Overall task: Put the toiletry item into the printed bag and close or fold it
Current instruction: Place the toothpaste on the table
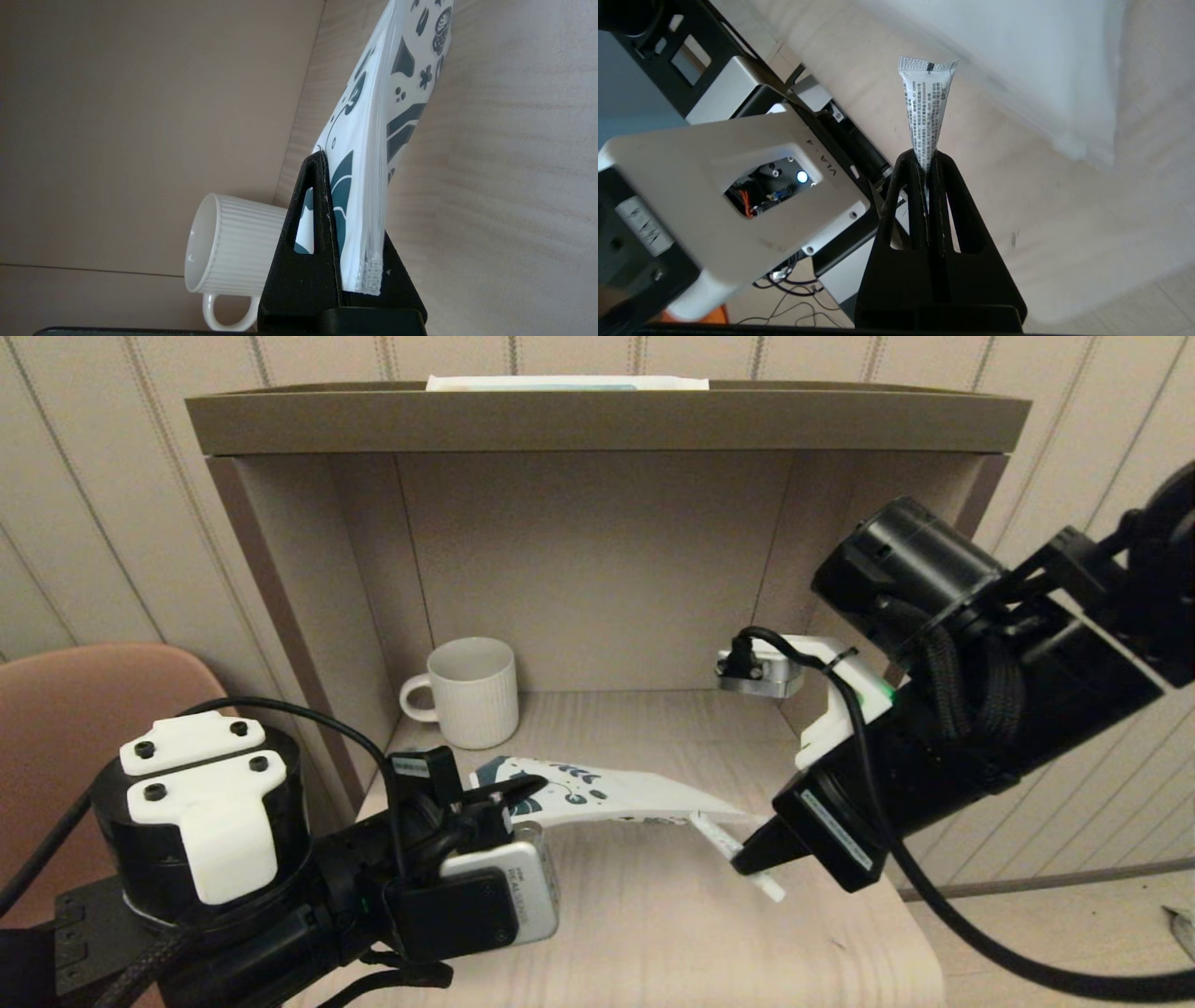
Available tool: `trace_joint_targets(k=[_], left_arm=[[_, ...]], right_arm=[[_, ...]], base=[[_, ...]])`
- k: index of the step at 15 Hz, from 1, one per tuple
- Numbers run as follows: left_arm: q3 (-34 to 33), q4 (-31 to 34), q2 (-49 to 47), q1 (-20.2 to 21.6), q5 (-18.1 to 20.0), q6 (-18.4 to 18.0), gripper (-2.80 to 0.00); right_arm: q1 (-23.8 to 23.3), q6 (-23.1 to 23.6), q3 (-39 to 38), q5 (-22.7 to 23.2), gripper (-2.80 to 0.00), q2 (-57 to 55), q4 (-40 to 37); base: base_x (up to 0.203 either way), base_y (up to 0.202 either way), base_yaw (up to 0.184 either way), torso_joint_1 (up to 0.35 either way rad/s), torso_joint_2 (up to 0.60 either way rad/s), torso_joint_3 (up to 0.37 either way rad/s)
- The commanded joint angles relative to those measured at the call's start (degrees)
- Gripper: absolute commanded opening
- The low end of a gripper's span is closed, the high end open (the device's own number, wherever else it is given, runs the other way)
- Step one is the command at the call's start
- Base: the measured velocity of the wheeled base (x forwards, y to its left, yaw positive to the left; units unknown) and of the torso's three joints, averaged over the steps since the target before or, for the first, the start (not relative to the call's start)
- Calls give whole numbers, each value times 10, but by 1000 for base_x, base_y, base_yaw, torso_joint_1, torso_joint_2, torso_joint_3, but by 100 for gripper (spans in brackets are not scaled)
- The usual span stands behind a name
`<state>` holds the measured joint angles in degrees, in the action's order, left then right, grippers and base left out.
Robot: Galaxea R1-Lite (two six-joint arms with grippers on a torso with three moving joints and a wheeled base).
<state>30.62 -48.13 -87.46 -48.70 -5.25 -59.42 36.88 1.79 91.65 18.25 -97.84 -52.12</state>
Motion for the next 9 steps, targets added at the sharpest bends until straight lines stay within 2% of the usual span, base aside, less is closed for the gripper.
trace_joint_targets(k=[1, 9], left_arm=[[1, -3, -1, 0, 0, -3, -280], [-7, -3, -2, 0, 0, -3, -280]], right_arm=[[0, 0, -1, 2, -280, -30, 1], [1, 1, -39, 2, -280, -39, 33]], base=[[0, 0, 0, 0, 0, 0], [0, 0, 0, 0, 0, 0]])
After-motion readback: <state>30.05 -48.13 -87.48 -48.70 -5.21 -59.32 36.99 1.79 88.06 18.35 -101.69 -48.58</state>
